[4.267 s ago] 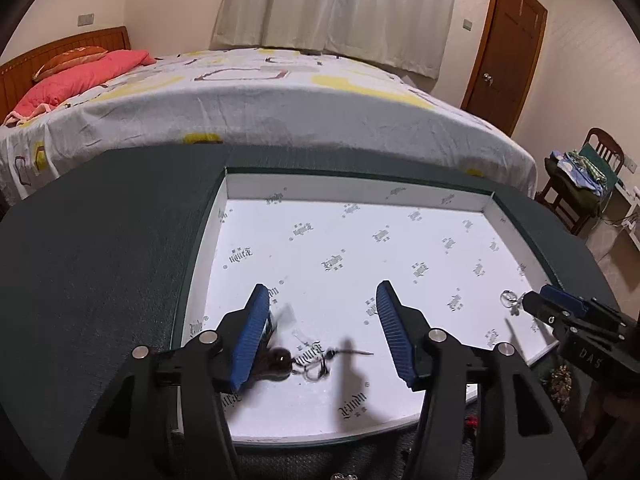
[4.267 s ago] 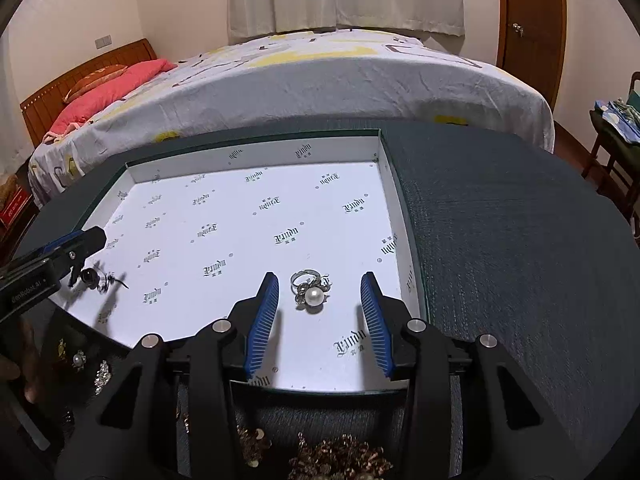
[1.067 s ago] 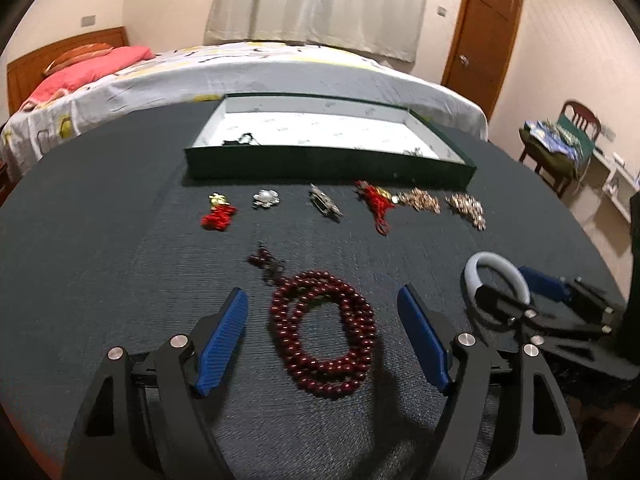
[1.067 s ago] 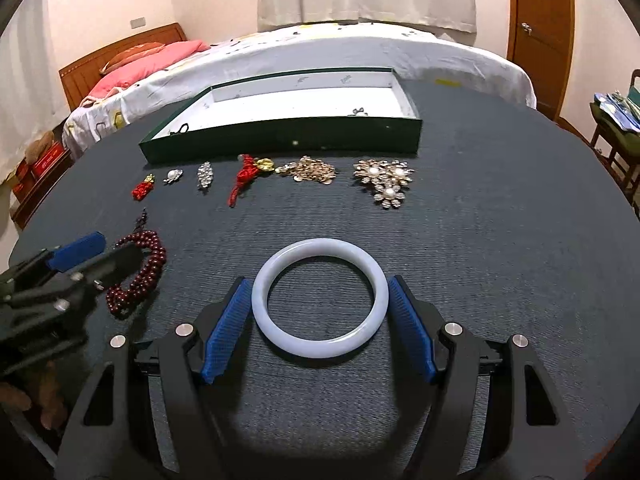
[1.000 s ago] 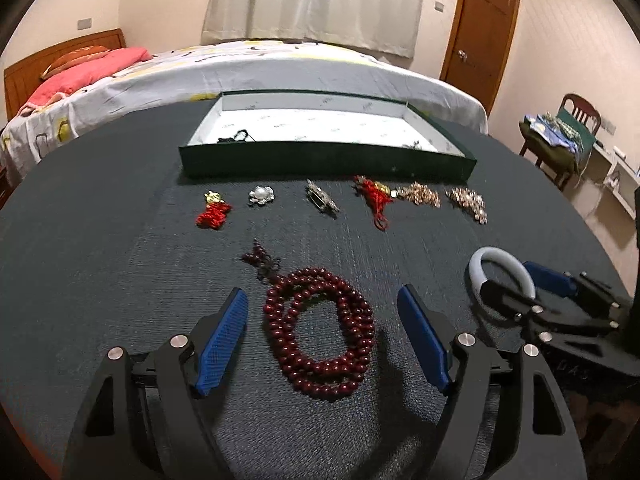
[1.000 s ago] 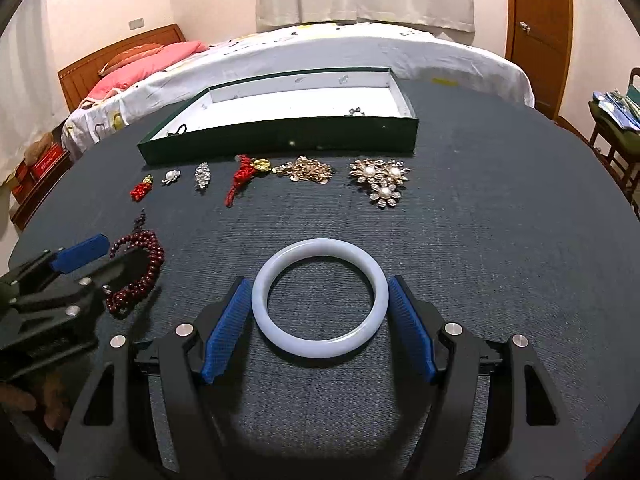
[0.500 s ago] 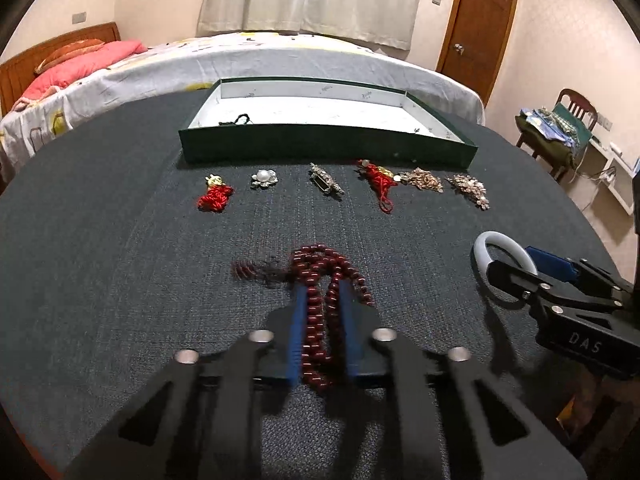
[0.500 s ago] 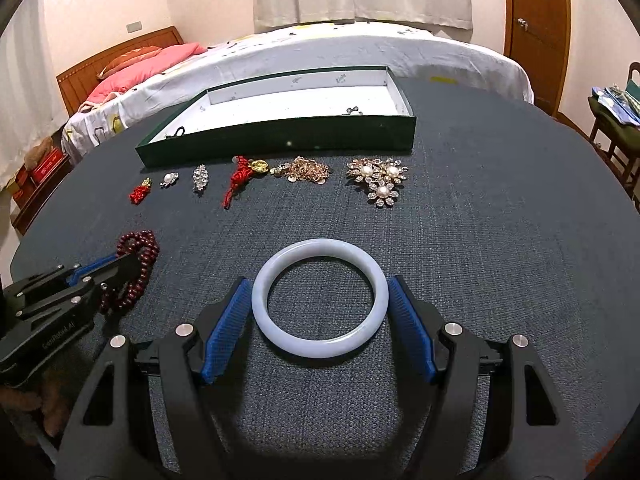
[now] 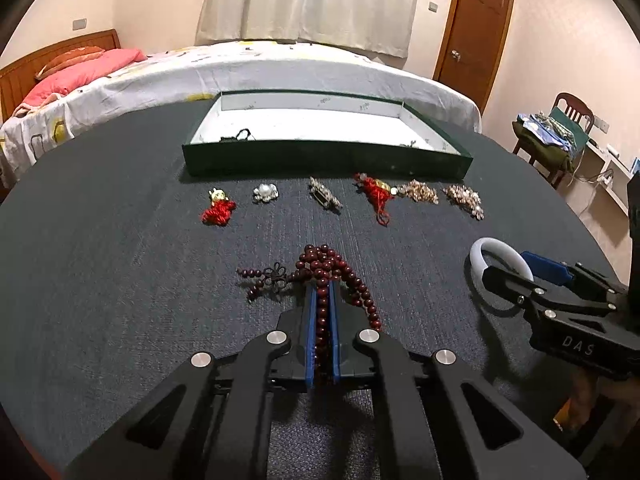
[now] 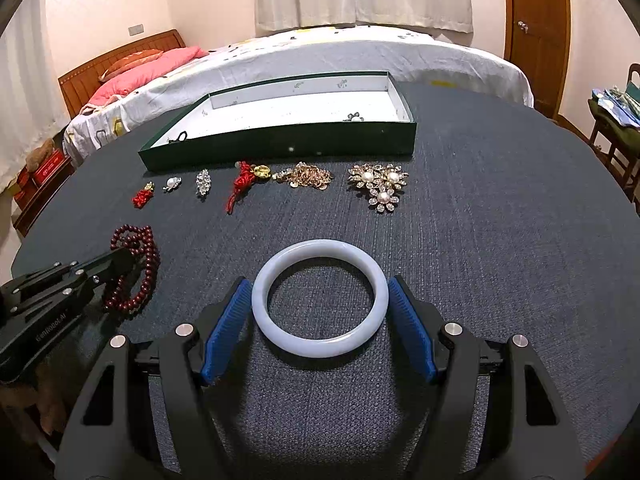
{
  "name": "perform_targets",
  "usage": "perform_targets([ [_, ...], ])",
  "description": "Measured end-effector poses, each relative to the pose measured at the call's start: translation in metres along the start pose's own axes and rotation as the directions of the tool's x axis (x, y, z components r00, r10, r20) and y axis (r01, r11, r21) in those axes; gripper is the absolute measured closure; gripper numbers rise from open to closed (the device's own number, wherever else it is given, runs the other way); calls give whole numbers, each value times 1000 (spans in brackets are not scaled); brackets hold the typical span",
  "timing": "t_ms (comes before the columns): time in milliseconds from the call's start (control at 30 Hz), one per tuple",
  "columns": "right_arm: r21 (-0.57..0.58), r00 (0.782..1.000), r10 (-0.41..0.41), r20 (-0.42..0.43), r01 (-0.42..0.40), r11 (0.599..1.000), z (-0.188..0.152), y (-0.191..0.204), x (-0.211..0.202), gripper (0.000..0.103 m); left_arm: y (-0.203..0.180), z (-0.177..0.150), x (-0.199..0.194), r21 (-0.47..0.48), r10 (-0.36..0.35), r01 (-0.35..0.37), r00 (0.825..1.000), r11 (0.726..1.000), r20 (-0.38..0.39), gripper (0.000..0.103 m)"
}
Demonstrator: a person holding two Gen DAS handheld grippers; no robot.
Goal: Organize jewelry
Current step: 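Lift and carry the bracelet in the left tool and the bangle in the right tool into the box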
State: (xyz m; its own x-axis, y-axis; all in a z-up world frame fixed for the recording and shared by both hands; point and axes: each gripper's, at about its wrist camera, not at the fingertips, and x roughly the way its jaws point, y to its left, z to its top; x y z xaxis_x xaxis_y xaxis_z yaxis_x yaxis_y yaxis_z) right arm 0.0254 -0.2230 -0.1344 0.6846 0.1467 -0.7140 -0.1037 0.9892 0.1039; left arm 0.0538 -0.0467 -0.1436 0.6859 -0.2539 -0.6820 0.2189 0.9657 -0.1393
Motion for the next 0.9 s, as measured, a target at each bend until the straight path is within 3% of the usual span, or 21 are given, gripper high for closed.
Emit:
perform_targets([
  [467,11,997,13,69,-14,1000,25,0,-13,34,-5,38,-17,29,-6,3,994,1000,109,97],
  [900,-20,985,29,168,-26,999,113,6,10,34,-5,114,15,84,-36,19,976,996,213,97],
])
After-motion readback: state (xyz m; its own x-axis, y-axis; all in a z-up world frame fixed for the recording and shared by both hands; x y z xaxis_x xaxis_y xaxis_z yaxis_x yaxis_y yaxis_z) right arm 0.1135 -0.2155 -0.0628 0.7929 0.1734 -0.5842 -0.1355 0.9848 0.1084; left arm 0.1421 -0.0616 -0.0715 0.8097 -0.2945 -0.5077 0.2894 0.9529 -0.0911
